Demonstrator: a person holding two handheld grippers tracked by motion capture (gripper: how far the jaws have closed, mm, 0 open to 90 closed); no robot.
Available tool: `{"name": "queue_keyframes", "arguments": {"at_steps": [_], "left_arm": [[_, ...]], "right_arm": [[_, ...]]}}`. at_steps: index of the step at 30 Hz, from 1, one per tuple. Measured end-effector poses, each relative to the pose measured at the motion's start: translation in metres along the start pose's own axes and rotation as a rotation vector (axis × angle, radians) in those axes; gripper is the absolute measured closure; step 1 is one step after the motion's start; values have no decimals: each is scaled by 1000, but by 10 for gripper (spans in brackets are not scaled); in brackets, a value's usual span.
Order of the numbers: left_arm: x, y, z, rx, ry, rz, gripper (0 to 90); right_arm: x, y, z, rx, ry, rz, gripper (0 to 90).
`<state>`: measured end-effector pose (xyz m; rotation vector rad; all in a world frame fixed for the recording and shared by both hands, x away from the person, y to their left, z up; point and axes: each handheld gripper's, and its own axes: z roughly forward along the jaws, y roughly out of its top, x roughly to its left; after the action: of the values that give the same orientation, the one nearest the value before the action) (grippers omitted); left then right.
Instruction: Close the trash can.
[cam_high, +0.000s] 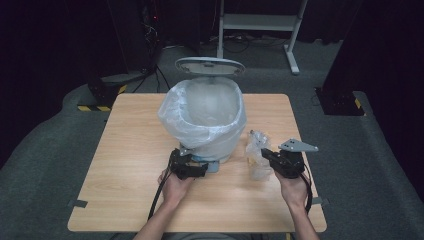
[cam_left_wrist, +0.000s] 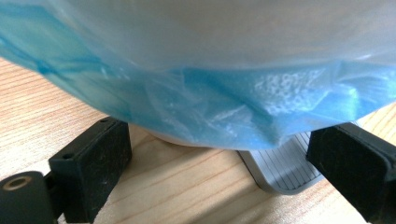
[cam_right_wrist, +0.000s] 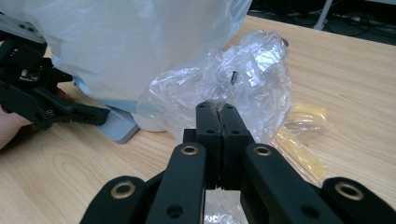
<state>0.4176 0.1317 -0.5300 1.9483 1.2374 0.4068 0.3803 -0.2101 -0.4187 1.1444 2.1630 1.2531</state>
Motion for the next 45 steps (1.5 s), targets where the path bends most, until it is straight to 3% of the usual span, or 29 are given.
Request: {"name": "queue_keyframes", "arguments": {"at_steps": [31, 45], "left_arm": [[0, 0, 0, 0, 0, 1, 67], [0, 0, 0, 0, 2, 2, 67]], "right_arm": [[2, 26, -36, -90, 42, -27, 893], [3, 39, -42, -118, 59, -47, 893]]}}
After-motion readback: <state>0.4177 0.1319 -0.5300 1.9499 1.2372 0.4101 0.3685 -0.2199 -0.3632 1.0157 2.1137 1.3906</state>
